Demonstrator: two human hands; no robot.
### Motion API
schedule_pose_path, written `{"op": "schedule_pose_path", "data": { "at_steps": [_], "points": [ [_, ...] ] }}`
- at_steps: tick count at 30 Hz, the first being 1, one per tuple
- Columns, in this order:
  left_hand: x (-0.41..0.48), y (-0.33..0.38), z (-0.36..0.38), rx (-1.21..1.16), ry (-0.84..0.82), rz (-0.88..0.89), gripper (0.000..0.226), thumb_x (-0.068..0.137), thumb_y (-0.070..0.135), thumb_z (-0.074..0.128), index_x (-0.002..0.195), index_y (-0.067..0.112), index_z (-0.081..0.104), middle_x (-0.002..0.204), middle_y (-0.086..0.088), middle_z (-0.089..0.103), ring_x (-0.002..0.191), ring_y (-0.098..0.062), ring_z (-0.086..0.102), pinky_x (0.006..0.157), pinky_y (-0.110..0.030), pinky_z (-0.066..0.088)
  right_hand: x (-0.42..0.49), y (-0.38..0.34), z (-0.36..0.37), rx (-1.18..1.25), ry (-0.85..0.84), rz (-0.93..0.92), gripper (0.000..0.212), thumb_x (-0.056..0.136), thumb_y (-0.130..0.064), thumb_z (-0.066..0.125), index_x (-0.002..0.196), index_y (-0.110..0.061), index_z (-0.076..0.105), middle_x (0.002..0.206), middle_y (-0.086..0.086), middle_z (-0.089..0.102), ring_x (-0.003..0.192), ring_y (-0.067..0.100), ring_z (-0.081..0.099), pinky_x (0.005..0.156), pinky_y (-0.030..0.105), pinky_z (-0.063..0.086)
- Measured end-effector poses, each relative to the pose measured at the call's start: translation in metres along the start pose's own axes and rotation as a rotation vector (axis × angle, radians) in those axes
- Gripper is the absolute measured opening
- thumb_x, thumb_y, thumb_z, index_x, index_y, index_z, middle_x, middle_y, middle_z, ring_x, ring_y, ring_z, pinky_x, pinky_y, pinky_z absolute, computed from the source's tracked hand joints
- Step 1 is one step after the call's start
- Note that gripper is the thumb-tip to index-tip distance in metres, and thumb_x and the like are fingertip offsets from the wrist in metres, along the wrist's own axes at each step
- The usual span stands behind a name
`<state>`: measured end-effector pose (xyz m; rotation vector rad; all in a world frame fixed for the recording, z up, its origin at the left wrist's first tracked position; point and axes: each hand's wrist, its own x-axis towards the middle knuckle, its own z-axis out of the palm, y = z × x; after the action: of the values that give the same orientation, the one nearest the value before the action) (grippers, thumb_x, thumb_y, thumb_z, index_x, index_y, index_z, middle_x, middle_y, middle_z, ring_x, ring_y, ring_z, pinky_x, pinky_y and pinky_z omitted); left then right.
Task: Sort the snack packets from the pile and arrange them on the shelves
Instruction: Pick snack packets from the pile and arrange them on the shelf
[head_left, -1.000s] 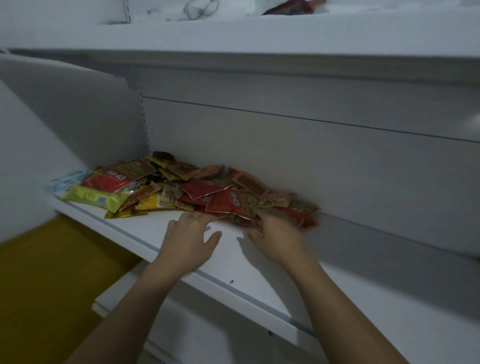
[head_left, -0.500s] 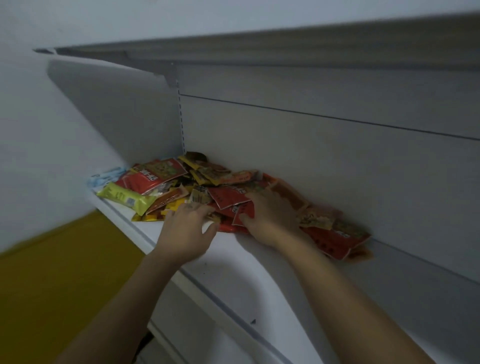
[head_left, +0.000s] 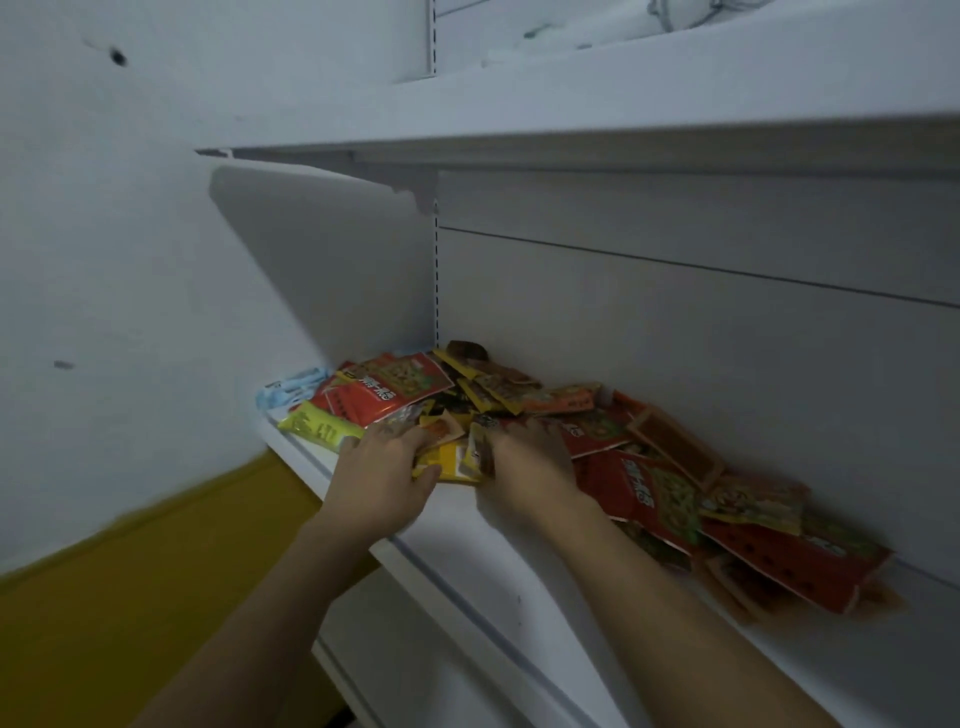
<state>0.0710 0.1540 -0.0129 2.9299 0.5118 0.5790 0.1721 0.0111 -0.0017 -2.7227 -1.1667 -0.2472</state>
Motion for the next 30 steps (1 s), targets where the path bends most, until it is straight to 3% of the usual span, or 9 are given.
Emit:
{"op": "schedule_pose_path", "data": {
  "at_steps": [4, 6, 10, 13, 16, 19, 23, 27, 30],
  "points": [
    [0.024, -0.012, 0.001, -0.031, 0.007, 0.085, 0.042, 0.096, 0.046, 0.049, 0.136, 0.033, 0.051, 0.133, 0.004, 0.055, 0.123, -0.021, 0.045, 0.099, -0.04, 0.033, 0.009, -0.008, 0.022, -0.071, 0.006, 0.051, 0.055, 0.091, -0.033, 0.055, 0.143, -0.025, 0.04, 0.136, 0.004, 0.051, 0.123, 0.03, 0.04, 0.104, 0.041, 0.03],
    [0.034, -0.019, 0.003, -0.07, 0.012, 0.132, 0.038, 0.097, 0.045, 0.048, 0.134, 0.034, 0.053, 0.134, 0.005, 0.054, 0.124, -0.021, 0.045, 0.098, -0.039, 0.033, 0.011, -0.011, 0.03, -0.139, 0.082, 0.063, 0.053, 0.091, -0.035, 0.056, 0.142, -0.022, 0.044, 0.129, 0.004, 0.056, 0.12, 0.03, 0.044, 0.101, 0.04, 0.032],
    [0.053, -0.033, 0.012, -0.134, 0.01, 0.243, 0.031, 0.098, 0.048, 0.045, 0.125, 0.039, 0.058, 0.124, 0.008, 0.058, 0.116, -0.018, 0.049, 0.091, -0.037, 0.034, 0.017, -0.014, 0.027, -0.193, 0.173, 0.046, 0.036, 0.086, -0.037, 0.062, 0.119, -0.022, 0.063, 0.104, 0.003, 0.068, 0.107, 0.03, 0.054, 0.095, 0.04, 0.035],
    [0.07, -0.042, 0.02, -0.131, 0.002, 0.305, 0.034, 0.098, 0.047, 0.045, 0.124, 0.032, 0.061, 0.119, 0.006, 0.062, 0.111, -0.018, 0.052, 0.088, -0.036, 0.038, 0.011, -0.015, 0.01, -0.105, 0.19, 0.06, 0.035, 0.091, -0.035, 0.054, 0.123, -0.024, 0.063, 0.111, 0.005, 0.067, 0.11, 0.031, 0.052, 0.096, 0.039, 0.032],
    [0.088, -0.045, 0.021, -0.138, -0.008, 0.343, 0.036, 0.095, 0.044, 0.049, 0.126, 0.028, 0.061, 0.118, 0.003, 0.065, 0.109, -0.022, 0.056, 0.087, -0.038, 0.039, 0.009, -0.014, -0.004, -0.03, 0.285, 0.086, 0.022, 0.097, -0.03, 0.053, 0.106, -0.019, 0.07, 0.1, 0.009, 0.069, 0.099, 0.033, 0.057, 0.077, 0.035, 0.032],
    [0.103, -0.039, 0.018, -0.148, -0.028, 0.394, 0.041, 0.092, 0.036, 0.056, 0.132, 0.026, 0.058, 0.125, -0.001, 0.063, 0.112, -0.026, 0.058, 0.093, -0.041, 0.04, 0.015, -0.008, -0.012, 0.065, 0.308, 0.236, 0.033, 0.097, -0.043, 0.052, 0.079, -0.018, 0.064, 0.08, 0.003, 0.066, 0.077, 0.025, 0.059, 0.061, 0.033, 0.031],
    [0.119, -0.032, 0.026, -0.169, -0.044, 0.437, 0.052, 0.086, 0.046, 0.055, 0.132, 0.022, 0.06, 0.128, -0.007, 0.062, 0.118, -0.033, 0.055, 0.097, -0.047, 0.041, 0.022, -0.002, -0.035, 0.24, 0.478, 0.417, 0.021, 0.091, -0.032, 0.063, 0.082, -0.013, 0.067, 0.07, -0.001, 0.06, 0.069, 0.02, 0.057, 0.06, 0.032, 0.04],
    [0.142, -0.016, 0.032, -0.094, -0.141, 0.436, 0.056, 0.095, 0.046, 0.05, 0.146, 0.024, 0.041, 0.15, -0.004, 0.042, 0.139, -0.026, 0.033, 0.108, -0.04, 0.026, 0.026, 0.008, -0.034, 0.066, 0.695, 0.411, 0.02, 0.089, -0.024, 0.059, 0.092, -0.012, 0.075, 0.075, 0.008, 0.06, 0.077, 0.031, 0.058, 0.061, 0.031, 0.039],
    [0.16, -0.003, 0.039, 0.006, -0.181, 0.466, 0.059, 0.095, 0.047, 0.051, 0.149, 0.029, 0.033, 0.154, -0.001, 0.034, 0.143, -0.025, 0.026, 0.111, -0.042, 0.023, 0.025, 0.011, -0.009, -0.129, 0.684, 0.381, 0.032, 0.081, -0.033, 0.05, 0.087, -0.021, 0.078, 0.074, 0.006, 0.063, 0.073, 0.031, 0.061, 0.064, 0.033, 0.045]
  ]
}}
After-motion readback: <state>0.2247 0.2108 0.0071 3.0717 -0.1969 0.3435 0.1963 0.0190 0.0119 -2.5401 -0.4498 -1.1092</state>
